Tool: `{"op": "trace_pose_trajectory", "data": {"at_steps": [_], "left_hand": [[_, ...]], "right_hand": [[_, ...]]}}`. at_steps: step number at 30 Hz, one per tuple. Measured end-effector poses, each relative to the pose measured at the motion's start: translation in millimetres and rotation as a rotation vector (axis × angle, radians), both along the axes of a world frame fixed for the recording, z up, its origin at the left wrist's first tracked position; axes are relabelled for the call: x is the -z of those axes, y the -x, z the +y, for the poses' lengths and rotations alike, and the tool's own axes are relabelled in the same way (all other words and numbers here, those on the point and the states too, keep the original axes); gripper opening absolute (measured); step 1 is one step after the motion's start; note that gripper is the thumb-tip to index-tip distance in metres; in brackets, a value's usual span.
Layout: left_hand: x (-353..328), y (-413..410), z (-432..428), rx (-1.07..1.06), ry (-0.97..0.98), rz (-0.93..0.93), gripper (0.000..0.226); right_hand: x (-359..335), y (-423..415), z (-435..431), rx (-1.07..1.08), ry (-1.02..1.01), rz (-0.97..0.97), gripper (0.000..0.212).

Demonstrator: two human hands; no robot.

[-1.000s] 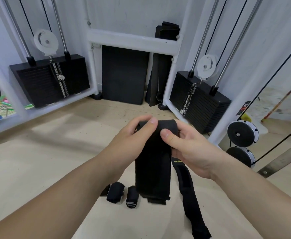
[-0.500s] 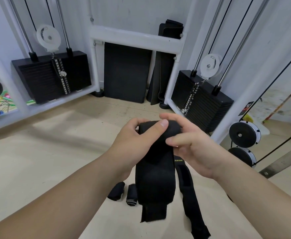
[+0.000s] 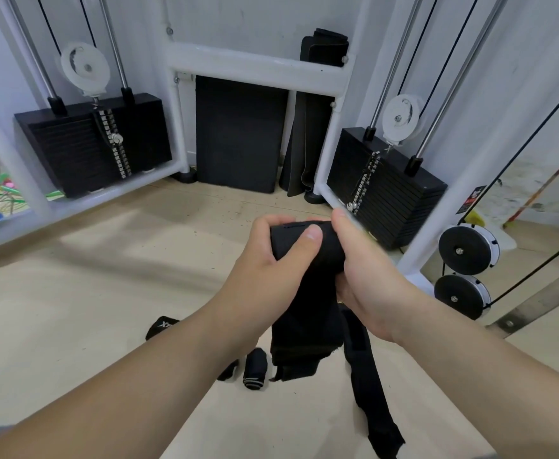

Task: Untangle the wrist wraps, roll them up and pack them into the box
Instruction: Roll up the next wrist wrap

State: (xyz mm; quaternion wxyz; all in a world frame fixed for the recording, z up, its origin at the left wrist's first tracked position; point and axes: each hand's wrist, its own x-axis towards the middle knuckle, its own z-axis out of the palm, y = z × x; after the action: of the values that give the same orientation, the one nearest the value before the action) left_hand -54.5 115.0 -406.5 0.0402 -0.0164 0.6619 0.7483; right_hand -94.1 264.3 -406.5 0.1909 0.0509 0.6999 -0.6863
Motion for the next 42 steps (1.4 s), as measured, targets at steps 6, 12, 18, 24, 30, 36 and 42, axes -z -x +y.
{"op": "trace_pose_trajectory", "data": {"at_steps": [6,12,18,24,30,36,42], "left_hand": [[2.1,-0.9,-3.6,0.045,0.092,0.046,0.034],[-1.3,2.8,-14.2,0.131,0.191,0.222,0.044],[-5.1,9.9,-22.3,0.122,0.077,0.006,0.065],[2.5,19.6,-14.6,0.051,0.02,-0.365,0.071],[3.8,15.8,-19.1,0.158,-0.051,-0.36,0.084],[-0.8,9.5,-18.1,0.062,0.014,-0.243,0.045],[-4.1,9.9,-20.3,0.041,0.019,-0.155,0.05]], "right_hand": [[-2.8,-6.5,4.1,-0.101,-0.011,-0.082,0.062],[-14.4,0.0,16.2,-0.229,0.052,-0.033,0.059],[-5.9,-0.5,16.8,-0.228,0.053,0.023,0.059],[-4.9,2.6,18.1,-0.153,0.1,0.119,0.052],[0.7,-1.7,17.5,-0.21,-0.04,0.314,0.054],[-2.6,1.6,21.7,-0.263,0.064,0.169,0.071],[-11.2,0.3,17.1,-0.288,0.122,-0.115,0.05]]}}
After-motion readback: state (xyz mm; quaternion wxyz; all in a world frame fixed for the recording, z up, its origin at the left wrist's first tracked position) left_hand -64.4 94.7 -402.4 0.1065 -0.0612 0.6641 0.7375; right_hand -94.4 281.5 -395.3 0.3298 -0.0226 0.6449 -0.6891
